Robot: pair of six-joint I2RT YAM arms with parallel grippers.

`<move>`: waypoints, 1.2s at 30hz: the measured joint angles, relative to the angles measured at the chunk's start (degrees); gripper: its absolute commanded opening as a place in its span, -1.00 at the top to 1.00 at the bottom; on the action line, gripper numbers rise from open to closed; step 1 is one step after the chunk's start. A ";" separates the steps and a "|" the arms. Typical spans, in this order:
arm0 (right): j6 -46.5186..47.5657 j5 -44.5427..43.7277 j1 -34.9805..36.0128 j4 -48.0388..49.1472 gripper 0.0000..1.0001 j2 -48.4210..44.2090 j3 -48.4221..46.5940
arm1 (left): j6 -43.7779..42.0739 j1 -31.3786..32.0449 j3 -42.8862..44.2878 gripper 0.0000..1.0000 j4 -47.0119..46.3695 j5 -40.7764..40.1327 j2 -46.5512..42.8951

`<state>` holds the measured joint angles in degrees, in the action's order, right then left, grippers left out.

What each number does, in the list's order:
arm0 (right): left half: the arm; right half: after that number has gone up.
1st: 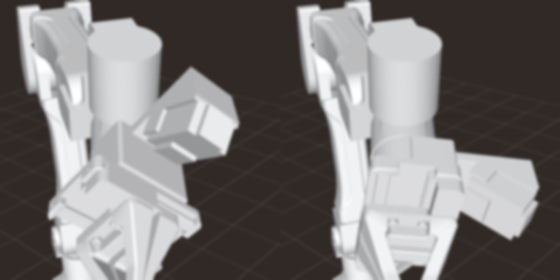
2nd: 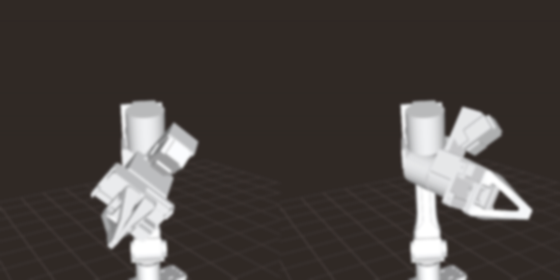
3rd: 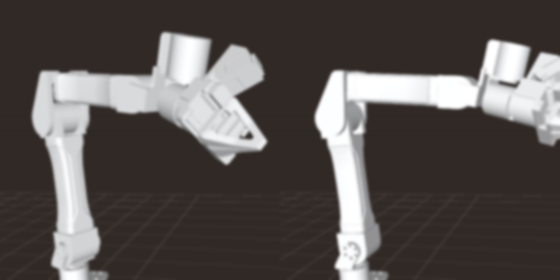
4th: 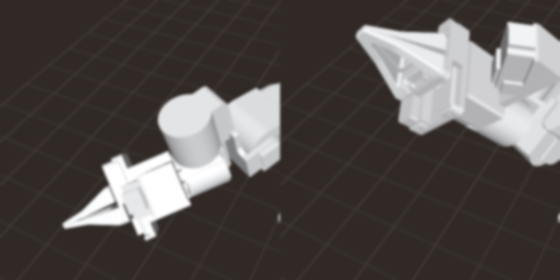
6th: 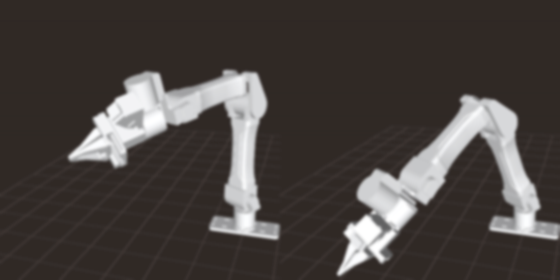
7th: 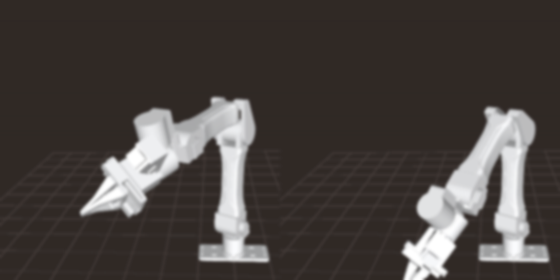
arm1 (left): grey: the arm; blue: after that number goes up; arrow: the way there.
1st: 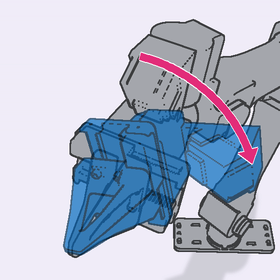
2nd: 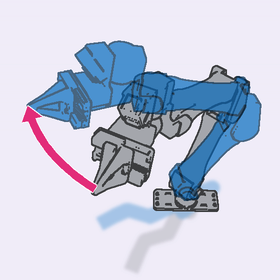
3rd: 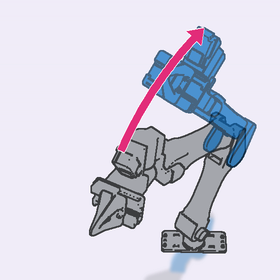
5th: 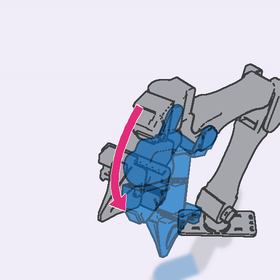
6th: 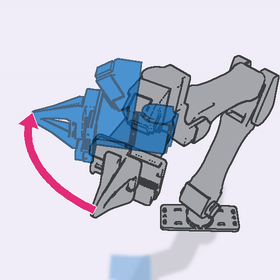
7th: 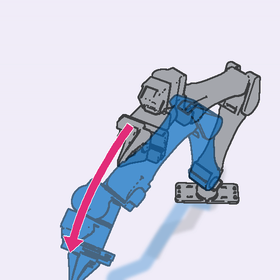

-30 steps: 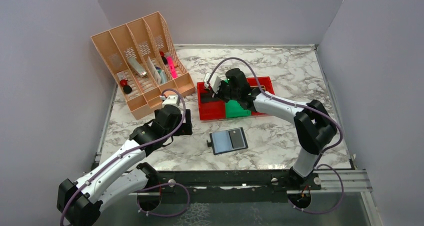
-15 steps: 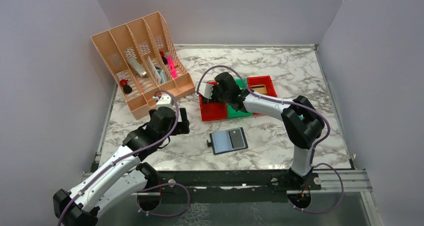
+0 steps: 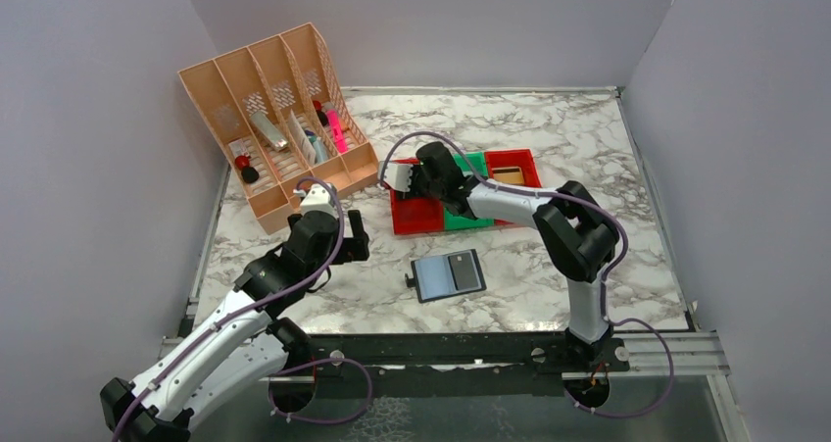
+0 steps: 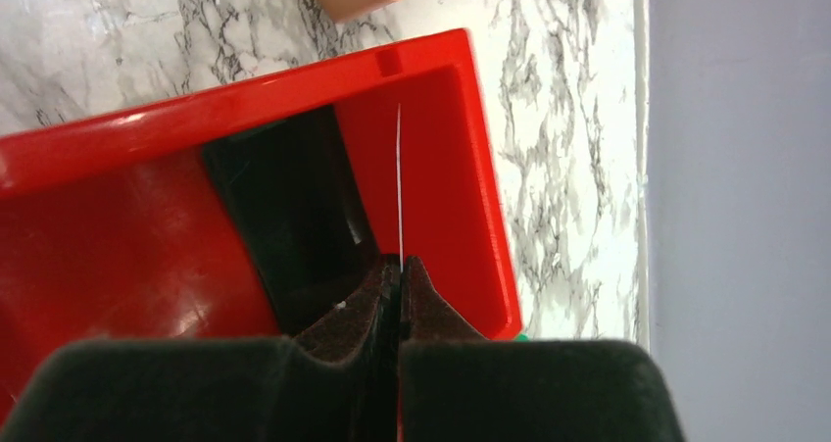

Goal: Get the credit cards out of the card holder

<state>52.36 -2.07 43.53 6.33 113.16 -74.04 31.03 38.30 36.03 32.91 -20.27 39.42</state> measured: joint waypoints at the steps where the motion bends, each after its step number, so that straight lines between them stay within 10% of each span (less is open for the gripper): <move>1: 0.31 -0.02 0.00 0.13 0.90 0.57 -0.17 | 0.02 0.00 0.00 -0.98 0.02 -0.09 -0.31; 36: -2.51 1.55 1.84 1.84 0.04 -1.20 3.06 | 0.02 0.00 0.00 -0.98 0.07 -0.92 -2.05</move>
<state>49.84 -0.51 45.36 8.16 111.96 -70.98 31.05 38.30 36.03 32.97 -21.19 37.36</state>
